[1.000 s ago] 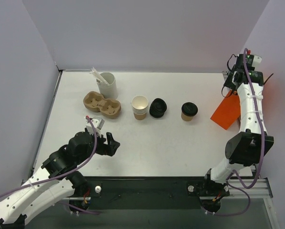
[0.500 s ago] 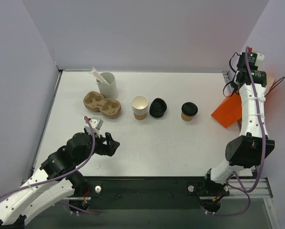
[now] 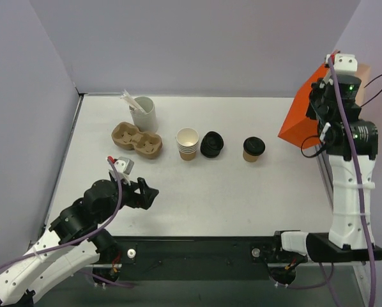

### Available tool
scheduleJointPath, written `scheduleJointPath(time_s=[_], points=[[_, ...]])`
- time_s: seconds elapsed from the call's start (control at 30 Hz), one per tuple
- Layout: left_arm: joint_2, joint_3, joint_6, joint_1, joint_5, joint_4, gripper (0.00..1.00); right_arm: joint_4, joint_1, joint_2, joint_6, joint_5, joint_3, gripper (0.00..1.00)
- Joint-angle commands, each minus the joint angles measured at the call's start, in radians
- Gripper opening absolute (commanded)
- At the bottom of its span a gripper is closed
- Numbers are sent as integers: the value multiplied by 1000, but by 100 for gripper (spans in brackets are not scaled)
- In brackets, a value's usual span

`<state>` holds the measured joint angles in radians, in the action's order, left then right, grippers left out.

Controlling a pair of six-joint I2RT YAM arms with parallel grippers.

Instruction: Pack the takeout coffee

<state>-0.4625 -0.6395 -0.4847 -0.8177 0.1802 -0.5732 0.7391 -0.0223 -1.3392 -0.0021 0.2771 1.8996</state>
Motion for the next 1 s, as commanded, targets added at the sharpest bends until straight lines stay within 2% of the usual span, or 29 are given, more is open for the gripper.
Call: scheduleJointPath(time_s=[0.0,0.1,0.3,0.43,0.67,0.8,0.93,0.97], points=[[2,-97,14,-3,27,9,91,-61,-121,167,-68,-223,-118,1],[-14,-138,-5,-3,85,-17,97,-73,-194,247,-67,-278,-181,0],[-116,-236,11,-1,139,-91,97,-47,-283,360,-118,-576,-307,0],[-160,-275,-21,0,186,-140,97,31,-382,408,-124,-671,-356,0],[-206,-319,-46,17,240,-140,97,95,-664,451,-209,-635,-482,0],[-260,-353,-57,45,269,-143,97,94,-810,422,-263,-569,-507,0],[-294,-376,-89,103,332,-140,96,91,-944,353,-354,-468,-519,0],[-300,-382,-91,145,328,-137,96,91,-981,336,-386,-435,-524,0]])
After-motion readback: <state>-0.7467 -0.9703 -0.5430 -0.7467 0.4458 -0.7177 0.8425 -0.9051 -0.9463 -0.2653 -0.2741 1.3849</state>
